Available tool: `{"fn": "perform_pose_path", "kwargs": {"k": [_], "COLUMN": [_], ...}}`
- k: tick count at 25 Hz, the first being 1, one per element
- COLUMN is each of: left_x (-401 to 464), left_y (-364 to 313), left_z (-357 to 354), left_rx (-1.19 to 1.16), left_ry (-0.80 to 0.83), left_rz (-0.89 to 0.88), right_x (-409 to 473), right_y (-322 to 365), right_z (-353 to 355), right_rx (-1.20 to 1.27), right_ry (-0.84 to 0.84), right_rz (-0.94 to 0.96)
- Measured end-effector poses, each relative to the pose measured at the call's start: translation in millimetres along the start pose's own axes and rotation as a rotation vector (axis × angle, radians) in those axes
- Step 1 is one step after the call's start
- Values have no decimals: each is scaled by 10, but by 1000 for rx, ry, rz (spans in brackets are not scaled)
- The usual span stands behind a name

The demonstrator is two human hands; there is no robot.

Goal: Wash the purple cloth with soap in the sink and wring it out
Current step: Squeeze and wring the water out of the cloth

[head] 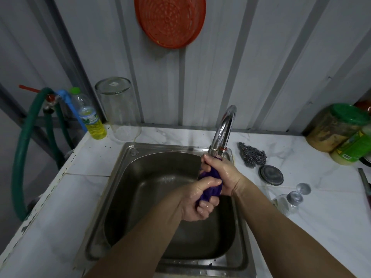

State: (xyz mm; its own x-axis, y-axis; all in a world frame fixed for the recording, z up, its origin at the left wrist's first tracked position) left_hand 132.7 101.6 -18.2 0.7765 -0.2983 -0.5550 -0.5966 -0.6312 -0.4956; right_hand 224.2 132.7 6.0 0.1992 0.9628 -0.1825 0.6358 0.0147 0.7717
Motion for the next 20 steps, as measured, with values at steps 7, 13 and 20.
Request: {"fn": "perform_pose_path", "kwargs": {"k": [7, 13, 20], "left_x": [56, 76, 123], "left_y": [-53, -212, -243], "left_z": [491, 520, 607], "left_rx": [549, 851, 819], "left_ry": [-433, -665, -713], "left_rz": [194, 7, -199], "right_x": [-8, -28, -58], "right_y": [-17, -56, -10], "right_z": [84, 124, 197], "right_rx": [-508, -871, -819], "right_ry": [-296, -476, -583], "right_rz": [14, -37, -10]}}
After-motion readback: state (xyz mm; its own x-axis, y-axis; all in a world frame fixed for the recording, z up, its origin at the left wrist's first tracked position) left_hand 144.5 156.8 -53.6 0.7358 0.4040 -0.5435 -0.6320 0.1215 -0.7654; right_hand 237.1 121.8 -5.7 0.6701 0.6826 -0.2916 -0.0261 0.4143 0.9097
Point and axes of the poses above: each hand's wrist, its own x-axis towards the middle knuckle, its own z-axis out of the back of the hand, y = z × x, the point moved 9 cm from there along x, towards the middle knuckle, and after that the axes turned 11 degrees about y, right-handed, at the moved point
